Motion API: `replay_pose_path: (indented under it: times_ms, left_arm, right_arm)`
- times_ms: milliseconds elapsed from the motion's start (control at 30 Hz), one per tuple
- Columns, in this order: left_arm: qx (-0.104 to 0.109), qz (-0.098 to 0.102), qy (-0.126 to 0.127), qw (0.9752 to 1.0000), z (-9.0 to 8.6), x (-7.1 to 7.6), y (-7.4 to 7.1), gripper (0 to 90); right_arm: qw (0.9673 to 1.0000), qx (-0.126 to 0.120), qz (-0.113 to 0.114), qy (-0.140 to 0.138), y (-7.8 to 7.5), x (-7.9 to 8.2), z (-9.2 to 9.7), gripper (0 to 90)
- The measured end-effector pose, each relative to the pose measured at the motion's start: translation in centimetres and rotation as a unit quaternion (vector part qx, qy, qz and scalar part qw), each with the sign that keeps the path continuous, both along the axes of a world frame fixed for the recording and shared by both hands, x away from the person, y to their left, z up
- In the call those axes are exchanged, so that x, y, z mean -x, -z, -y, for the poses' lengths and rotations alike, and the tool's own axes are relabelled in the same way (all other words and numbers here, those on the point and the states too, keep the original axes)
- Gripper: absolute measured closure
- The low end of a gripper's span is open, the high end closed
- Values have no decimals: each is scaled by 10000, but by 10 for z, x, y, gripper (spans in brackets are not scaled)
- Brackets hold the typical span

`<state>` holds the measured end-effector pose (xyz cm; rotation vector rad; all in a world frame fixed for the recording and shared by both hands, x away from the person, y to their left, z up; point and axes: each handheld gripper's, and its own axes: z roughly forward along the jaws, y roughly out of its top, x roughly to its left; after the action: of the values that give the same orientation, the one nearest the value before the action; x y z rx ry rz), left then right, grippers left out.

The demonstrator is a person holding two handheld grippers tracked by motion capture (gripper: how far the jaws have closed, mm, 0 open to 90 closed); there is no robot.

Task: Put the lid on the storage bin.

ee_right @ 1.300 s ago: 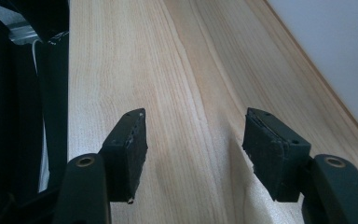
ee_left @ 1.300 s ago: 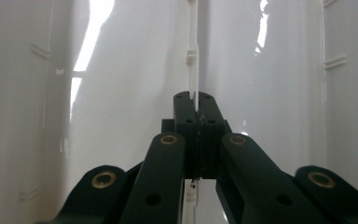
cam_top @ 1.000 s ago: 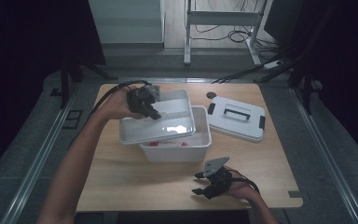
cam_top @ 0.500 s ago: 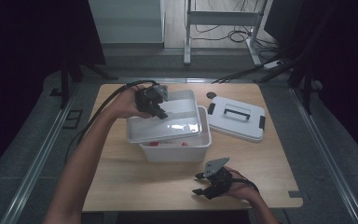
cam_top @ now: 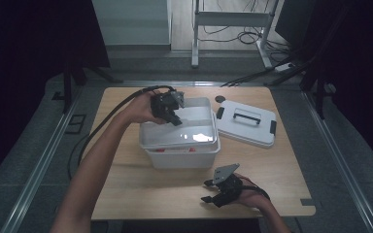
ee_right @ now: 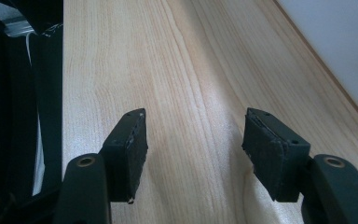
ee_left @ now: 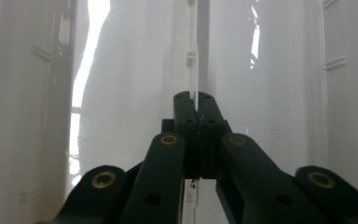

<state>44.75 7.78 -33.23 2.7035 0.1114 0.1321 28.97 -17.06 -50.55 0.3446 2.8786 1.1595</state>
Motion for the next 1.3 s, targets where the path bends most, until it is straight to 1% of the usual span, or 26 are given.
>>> replay_pose_path:
  times_ms: [433,533,600,667,733,867,1033,1100,1300]
  left_arm:
    - [-28,-99,101,9999,14,-6,13,897]
    - [-74,-123,106,9998,17,-7,17,897]
    - [-160,-122,140,9997,19,-8,20,897]
    - [-192,-112,159,9996,21,-9,23,897]
    - [-160,-116,153,9997,22,-9,24,896]
    - [-186,-161,173,9995,24,-9,28,895]
    - [-35,-240,128,9996,21,-11,30,893]
    - [-13,-255,119,9996,21,-12,31,890]
    - [-23,-268,104,9996,18,-11,32,870]
  right_arm:
    - [10000,14,-2,17,1,-1,0,394]
    - [10000,21,-29,31,2,-1,1,393]
    - [10000,19,-21,27,2,-1,1,393]
    - [10000,16,-27,20,2,-1,1,393]
    - [10000,29,-44,33,2,-1,1,393]
    - [10000,39,-34,38,2,-1,2,393]
    - [10000,36,-9,40,2,-1,3,393]
    - [10000,31,-16,50,2,-1,3,393]
    - [10000,37,-7,41,2,-1,3,393]
